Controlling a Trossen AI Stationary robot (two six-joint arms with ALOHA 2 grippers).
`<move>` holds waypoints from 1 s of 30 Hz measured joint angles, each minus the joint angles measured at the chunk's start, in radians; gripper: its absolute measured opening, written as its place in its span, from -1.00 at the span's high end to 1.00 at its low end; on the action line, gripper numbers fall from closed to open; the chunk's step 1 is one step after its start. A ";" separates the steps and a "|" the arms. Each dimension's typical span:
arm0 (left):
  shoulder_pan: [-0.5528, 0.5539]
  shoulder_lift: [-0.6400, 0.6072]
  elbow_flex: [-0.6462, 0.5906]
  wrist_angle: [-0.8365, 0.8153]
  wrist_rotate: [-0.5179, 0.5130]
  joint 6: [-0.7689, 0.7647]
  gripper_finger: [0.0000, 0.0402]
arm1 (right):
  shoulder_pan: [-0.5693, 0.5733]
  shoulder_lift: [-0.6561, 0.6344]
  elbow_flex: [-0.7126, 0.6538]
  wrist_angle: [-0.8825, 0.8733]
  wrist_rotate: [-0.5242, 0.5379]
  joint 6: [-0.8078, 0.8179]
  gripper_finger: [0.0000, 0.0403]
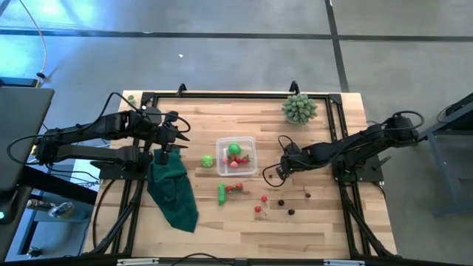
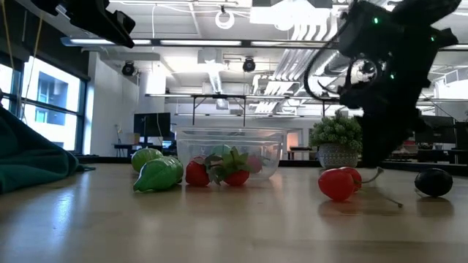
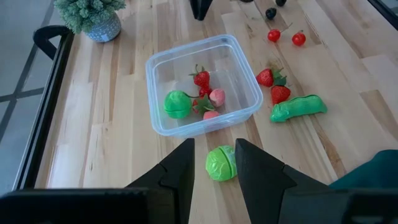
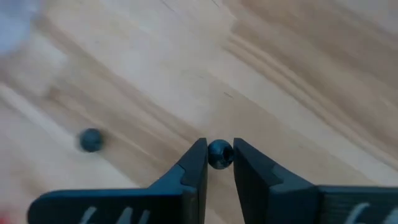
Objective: Pick and placing Produce into tupperware
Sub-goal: Put the blueberry into the transparent bin
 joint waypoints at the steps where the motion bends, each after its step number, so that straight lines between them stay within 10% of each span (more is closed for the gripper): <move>1: 0.000 0.000 0.000 0.000 0.000 0.000 0.47 | 0.000 -0.007 0.018 -0.015 0.008 -0.012 0.76; 15: 0.000 0.000 0.000 0.000 0.000 0.000 0.47 | -0.077 -0.030 0.502 -0.037 0.148 -0.490 0.77; 30: 0.000 0.000 0.000 0.000 0.000 0.000 0.47 | -0.223 0.463 0.889 -0.209 -0.158 -0.651 0.77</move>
